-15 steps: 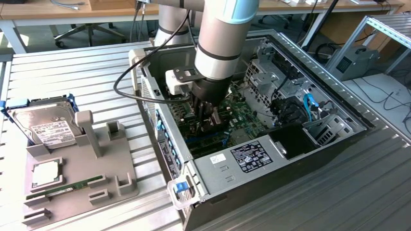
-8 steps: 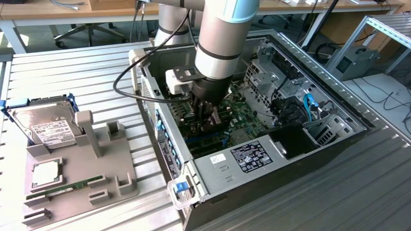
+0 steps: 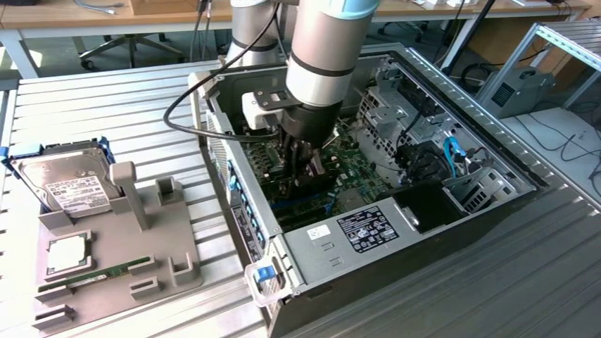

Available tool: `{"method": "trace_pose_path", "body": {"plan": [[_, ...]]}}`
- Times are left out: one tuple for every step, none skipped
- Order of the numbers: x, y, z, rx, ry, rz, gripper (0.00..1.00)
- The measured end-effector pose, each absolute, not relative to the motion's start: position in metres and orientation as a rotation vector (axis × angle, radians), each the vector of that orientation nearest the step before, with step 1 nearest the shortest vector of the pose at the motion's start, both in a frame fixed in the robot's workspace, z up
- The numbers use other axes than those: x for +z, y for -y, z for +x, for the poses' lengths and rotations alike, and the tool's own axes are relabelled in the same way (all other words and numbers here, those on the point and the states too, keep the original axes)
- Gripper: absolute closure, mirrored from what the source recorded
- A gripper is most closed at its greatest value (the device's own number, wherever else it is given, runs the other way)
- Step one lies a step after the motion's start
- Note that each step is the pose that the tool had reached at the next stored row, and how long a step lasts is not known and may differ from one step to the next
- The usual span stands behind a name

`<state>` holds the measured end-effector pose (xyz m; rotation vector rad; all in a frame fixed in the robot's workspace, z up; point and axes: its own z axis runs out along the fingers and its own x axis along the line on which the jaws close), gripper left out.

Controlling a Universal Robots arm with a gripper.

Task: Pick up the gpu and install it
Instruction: 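Insert the gpu into the slot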

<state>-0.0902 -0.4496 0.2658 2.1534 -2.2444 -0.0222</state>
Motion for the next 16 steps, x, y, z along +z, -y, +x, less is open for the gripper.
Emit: {"method": "trace_pose_path", "body": {"plan": [[0.268, 0.45, -0.09, -0.022, 2.244, 2.153, 0.6], [0.269, 0.45, -0.09, -0.022, 2.244, 2.153, 0.6], [0.271, 0.45, -0.09, -0.022, 2.244, 2.153, 0.6], [0.273, 0.449, -0.09, -0.022, 2.244, 2.154, 0.6], [0.275, 0.449, -0.09, -0.022, 2.244, 2.153, 0.6], [0.277, 0.449, -0.09, -0.021, 2.244, 2.153, 0.6], [0.279, 0.449, -0.09, -0.021, 2.244, 2.153, 0.6], [0.279, 0.448, -0.09, -0.021, 2.244, 2.153, 0.6], [0.279, 0.448, -0.09, -0.02, 2.244, 2.153, 0.6], [0.279, 0.448, -0.09, -0.019, 2.243, 2.152, 0.61], [0.279, 0.447, -0.09, -0.018, 2.243, 2.151, 0.61], [0.279, 0.446, -0.089, -0.017, 2.241, 2.151, 0.68], [0.279, 0.445, -0.086, -0.019, 2.24, 2.149, 0.68], [0.279, 0.445, -0.083, -0.021, 2.238, 2.149, 0.74], [0.279, 0.445, -0.08, -0.024, 2.236, 2.148, 0.8], [0.279, 0.445, -0.077, -0.027, 2.234, 2.147, 0.86]]}}
